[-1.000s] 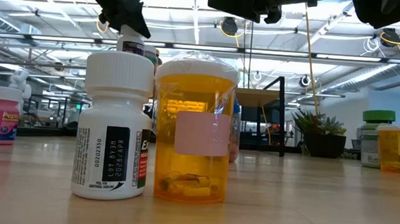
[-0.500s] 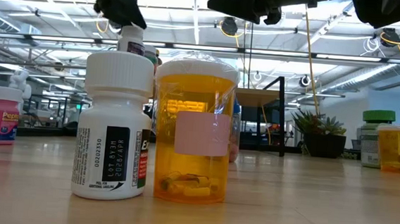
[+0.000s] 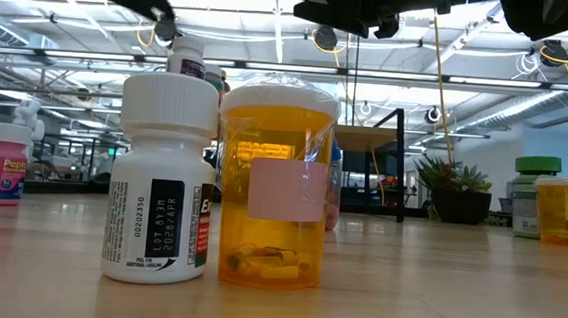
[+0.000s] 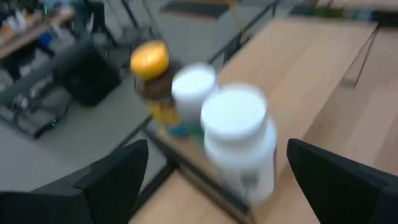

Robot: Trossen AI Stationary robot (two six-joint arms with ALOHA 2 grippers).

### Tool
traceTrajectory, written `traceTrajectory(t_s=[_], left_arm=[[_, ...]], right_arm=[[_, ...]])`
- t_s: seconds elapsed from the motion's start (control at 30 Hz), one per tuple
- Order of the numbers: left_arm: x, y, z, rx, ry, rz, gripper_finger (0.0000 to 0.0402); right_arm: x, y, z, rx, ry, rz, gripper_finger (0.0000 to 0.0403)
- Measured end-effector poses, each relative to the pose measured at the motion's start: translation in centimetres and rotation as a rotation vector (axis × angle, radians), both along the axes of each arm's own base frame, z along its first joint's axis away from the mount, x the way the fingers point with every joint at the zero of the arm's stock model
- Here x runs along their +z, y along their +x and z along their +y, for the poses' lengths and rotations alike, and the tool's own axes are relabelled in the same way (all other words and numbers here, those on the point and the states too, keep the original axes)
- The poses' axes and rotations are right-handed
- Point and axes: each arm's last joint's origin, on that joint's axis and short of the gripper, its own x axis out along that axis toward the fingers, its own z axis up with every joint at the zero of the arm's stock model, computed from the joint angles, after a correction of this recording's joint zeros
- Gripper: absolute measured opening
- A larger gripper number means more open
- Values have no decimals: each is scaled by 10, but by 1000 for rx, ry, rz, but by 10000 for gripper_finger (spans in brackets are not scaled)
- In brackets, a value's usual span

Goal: Pick and place medicine bottles onto shelf by color
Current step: Put the large white medicine bottle on the shelf, aligned with the other large yellow and green medicine bottles

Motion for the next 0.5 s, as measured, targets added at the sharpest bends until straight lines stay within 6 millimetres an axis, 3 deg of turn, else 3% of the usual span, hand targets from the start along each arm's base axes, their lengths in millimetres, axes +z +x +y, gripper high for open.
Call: traceTrajectory(t_s=[0.2,0.5], left_arm=[[-27,1,-2,109,-76,112,350],[-62,14,7,163,-45,130,214]], right_arm=[[0,0,0,4,2,0,380],[0,2,-1,47,22,-13,380]])
